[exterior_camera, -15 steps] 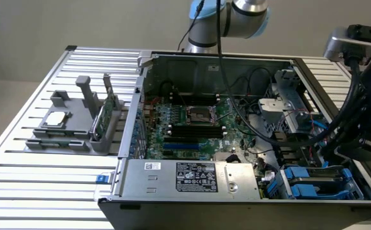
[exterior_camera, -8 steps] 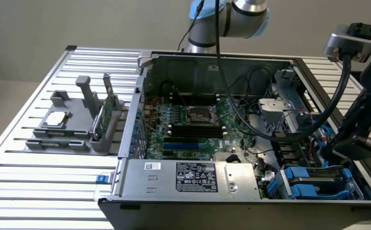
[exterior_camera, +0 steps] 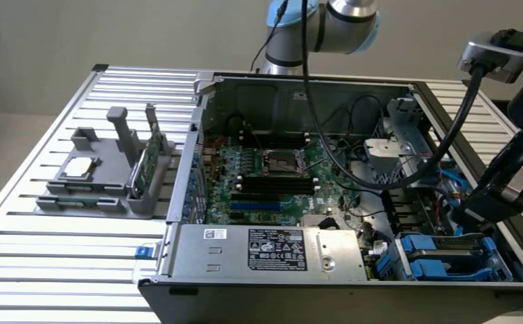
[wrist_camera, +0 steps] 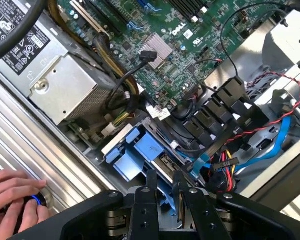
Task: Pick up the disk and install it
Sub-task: 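Insert the first disk wire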
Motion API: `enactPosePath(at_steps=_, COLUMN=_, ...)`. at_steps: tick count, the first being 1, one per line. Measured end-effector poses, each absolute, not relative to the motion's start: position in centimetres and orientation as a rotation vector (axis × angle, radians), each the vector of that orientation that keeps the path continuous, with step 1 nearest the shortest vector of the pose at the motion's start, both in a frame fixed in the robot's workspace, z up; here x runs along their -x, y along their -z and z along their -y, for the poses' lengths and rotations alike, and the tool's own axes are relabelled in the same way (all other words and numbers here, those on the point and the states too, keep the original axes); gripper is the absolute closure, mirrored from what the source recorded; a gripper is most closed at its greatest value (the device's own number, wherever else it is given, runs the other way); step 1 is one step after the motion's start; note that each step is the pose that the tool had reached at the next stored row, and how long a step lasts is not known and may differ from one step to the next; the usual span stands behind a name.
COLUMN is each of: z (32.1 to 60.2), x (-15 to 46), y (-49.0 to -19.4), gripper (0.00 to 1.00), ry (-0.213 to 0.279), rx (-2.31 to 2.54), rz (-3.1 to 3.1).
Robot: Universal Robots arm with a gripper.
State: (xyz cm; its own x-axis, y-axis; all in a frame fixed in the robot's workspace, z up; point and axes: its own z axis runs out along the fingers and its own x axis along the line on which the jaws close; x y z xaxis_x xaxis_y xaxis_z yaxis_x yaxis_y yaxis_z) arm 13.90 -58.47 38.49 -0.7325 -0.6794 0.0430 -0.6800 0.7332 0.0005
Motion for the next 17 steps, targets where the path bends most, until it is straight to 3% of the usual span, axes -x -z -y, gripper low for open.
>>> enactPosePath(at_steps=17, z=58.47, x=-13.9, y=-38.49, gripper=0.73, ry=-0.014, rx=-0.683, rz=3.023)
